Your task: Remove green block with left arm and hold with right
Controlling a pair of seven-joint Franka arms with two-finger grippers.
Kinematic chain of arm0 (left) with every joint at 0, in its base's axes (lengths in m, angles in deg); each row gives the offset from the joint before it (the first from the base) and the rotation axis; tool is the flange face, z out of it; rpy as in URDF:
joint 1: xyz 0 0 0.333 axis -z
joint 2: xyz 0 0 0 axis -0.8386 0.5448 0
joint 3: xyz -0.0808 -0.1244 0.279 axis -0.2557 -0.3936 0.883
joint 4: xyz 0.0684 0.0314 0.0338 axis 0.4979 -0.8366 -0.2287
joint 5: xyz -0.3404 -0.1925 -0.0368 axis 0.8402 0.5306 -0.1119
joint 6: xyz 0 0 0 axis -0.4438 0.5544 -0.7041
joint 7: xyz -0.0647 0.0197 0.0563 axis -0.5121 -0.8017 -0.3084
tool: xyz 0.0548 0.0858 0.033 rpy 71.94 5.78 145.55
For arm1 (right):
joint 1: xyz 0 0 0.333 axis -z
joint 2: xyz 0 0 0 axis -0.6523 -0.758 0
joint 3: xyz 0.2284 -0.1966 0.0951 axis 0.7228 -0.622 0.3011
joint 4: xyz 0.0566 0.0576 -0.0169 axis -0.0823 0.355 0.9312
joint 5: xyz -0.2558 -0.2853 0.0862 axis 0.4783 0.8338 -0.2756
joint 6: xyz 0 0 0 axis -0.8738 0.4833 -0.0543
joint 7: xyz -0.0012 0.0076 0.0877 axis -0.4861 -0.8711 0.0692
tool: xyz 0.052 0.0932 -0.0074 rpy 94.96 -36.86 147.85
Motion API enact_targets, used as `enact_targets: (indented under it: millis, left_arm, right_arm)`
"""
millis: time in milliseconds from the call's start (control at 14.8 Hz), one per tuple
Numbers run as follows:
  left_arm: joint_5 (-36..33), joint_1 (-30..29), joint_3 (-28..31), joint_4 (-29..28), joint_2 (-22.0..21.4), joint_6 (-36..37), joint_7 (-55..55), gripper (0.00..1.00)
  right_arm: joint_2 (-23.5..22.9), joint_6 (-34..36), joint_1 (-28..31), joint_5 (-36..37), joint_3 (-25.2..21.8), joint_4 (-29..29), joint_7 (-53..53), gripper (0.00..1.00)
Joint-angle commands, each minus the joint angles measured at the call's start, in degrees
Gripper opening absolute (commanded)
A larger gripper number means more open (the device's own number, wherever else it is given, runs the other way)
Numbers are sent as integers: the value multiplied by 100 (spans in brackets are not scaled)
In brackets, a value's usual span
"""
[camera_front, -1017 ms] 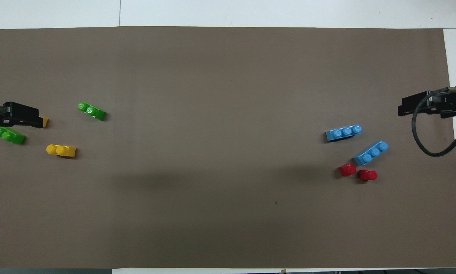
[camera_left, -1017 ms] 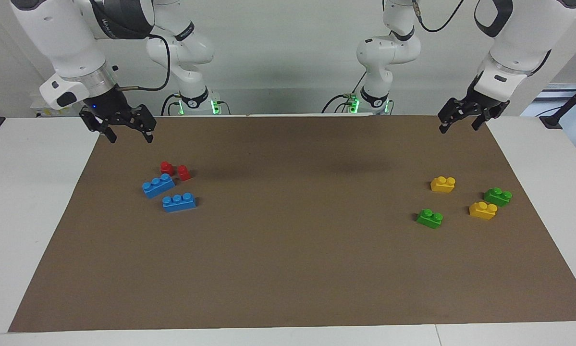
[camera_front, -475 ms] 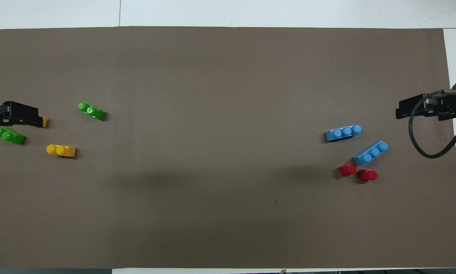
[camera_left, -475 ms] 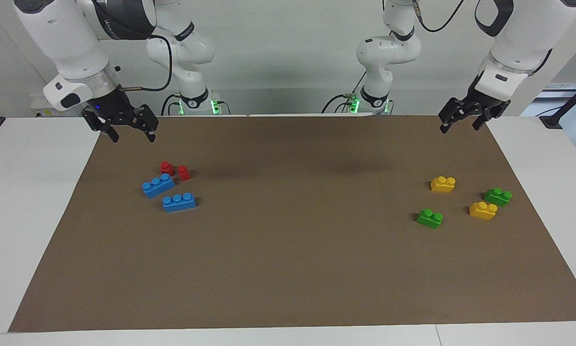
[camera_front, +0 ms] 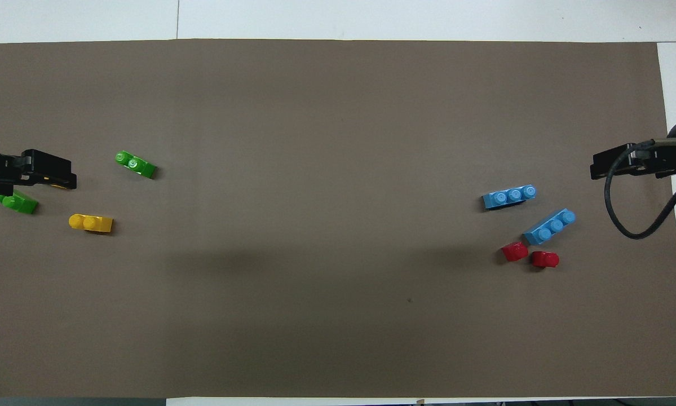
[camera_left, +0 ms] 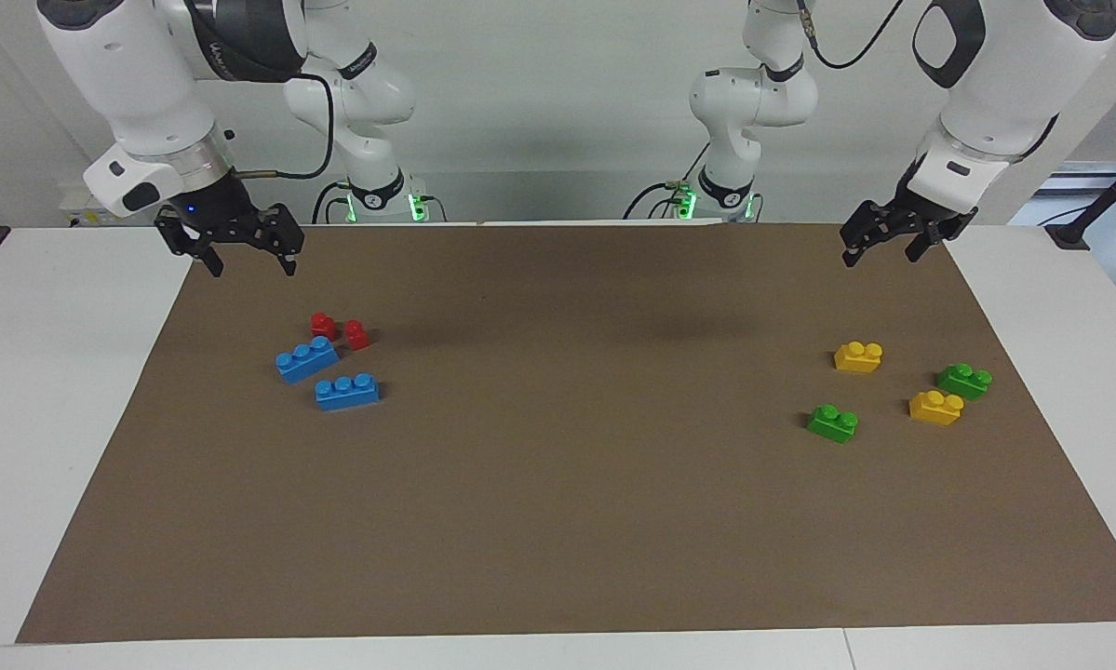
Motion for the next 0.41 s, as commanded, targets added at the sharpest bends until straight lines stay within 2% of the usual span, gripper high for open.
enact_targets:
  millis: [0, 339]
  left_arm:
    - [63, 73, 93, 274, 141, 204, -67, 100]
    - [11, 65, 23, 283, -52, 178, -93, 100]
  right_arm:
    - [55, 82, 31, 130, 5, 71, 142, 100]
    - [72, 82, 32, 112, 14, 62, 107, 100]
